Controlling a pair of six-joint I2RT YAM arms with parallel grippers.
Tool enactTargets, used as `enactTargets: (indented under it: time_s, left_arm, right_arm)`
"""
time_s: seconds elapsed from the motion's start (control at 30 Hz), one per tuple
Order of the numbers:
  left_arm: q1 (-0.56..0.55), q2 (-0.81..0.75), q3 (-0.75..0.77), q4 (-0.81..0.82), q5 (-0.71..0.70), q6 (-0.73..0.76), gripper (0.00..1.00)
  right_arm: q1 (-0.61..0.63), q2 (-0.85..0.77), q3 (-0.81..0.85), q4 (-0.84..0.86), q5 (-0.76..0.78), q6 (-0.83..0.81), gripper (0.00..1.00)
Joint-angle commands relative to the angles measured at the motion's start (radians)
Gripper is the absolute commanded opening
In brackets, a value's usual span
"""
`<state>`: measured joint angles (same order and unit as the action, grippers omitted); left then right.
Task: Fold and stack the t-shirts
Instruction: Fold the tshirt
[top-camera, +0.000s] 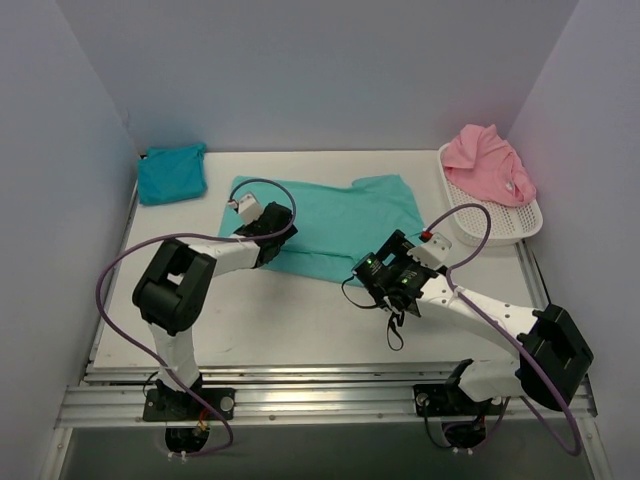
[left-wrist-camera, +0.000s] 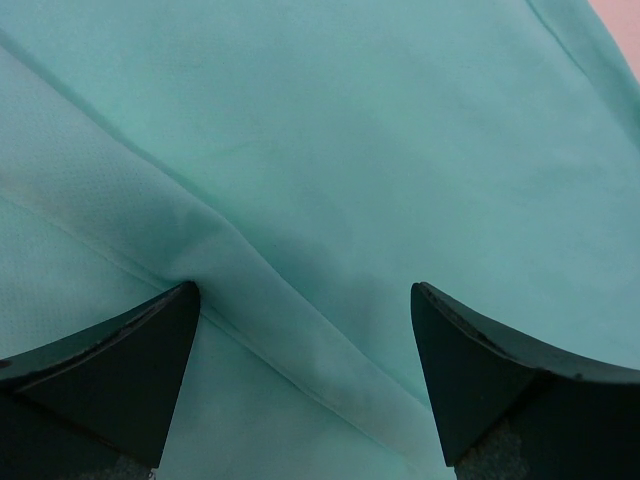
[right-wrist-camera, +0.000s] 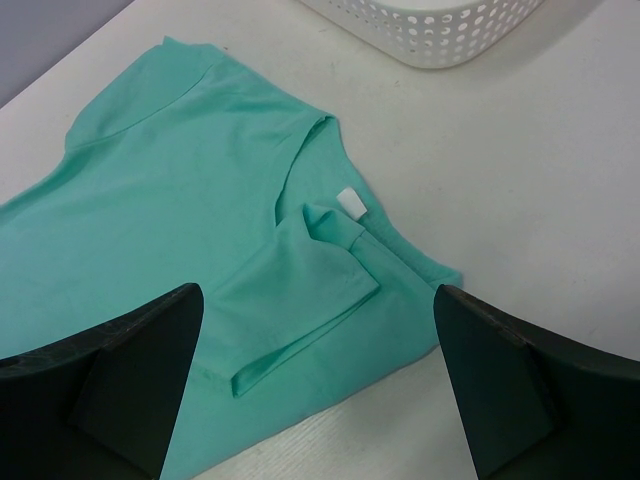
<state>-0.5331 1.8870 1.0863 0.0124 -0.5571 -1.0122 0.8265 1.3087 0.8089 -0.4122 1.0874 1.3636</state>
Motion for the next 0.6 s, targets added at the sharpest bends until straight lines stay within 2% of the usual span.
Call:
enactTargets:
  time_s: [0.0, 0.43, 0.57]
  left_arm:
    - [0.013, 0.034, 0.057, 0.037, 0.017, 0.012, 0.96]
    - [0.041, 0.053, 0.136, 0.058, 0.039, 0.038, 0.96]
    - [0.062, 0.125, 0.214, 0.057, 0.063, 0.050, 0.96]
  right_arm:
    - [0.005, 0.006, 0.013, -0.019, 0.069, 0.003, 0.95]
    - [0.002, 0.034, 0.006, 0.000, 0.068, 0.002, 0.95]
    - [-0.001, 0.026, 0.004, -0.007, 0.072, 0.005, 0.96]
